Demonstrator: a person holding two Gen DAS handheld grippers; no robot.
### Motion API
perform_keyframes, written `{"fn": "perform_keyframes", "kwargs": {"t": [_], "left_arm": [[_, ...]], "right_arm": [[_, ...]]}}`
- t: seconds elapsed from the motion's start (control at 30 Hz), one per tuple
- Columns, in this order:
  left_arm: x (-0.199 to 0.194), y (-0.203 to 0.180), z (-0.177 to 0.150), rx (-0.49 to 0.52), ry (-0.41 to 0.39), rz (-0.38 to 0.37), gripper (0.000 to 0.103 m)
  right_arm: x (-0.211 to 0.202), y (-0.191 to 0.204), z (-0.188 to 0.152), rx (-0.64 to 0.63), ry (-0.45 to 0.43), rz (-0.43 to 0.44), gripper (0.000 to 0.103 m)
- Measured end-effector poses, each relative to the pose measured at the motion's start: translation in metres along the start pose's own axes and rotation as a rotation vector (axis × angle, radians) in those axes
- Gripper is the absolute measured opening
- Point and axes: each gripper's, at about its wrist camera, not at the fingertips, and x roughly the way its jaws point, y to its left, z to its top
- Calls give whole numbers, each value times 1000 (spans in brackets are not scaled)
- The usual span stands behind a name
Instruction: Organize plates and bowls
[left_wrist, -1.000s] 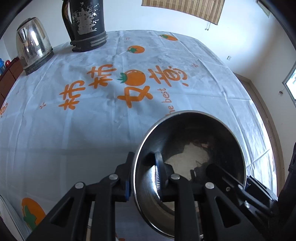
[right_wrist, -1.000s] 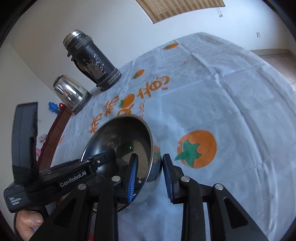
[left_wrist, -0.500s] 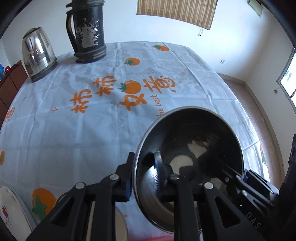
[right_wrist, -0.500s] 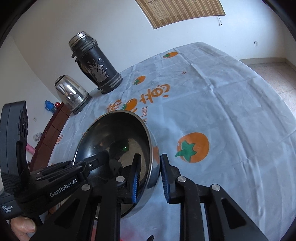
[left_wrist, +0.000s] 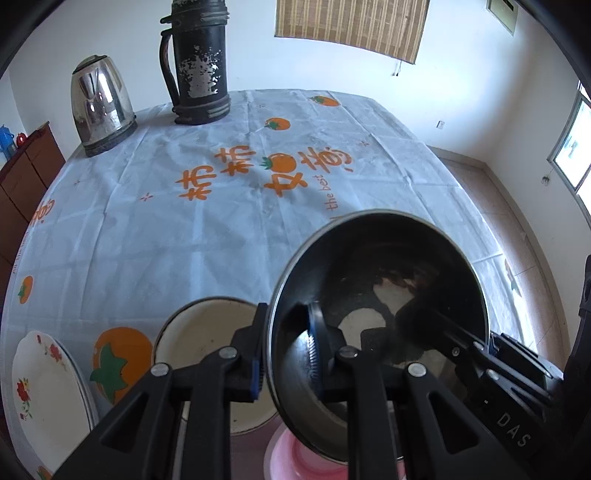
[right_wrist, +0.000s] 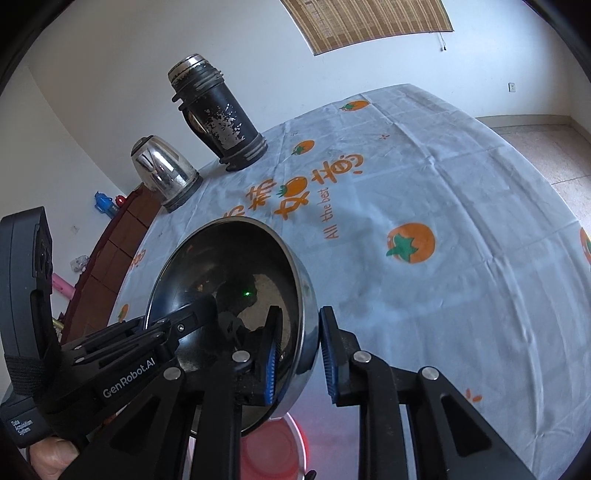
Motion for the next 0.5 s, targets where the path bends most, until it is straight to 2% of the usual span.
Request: {"fn": "perform_keyframes", "kwargs": {"t": [0.17,0.5], "left_arm": [[-6,-2,-5,2,0,-22,17],[-10,-8,0,6,-18,-34,17]], "right_arm": [[-9,0,-9,18,-3,-5,23],[-23,-3,-5,15,-32,-16,23]]}}
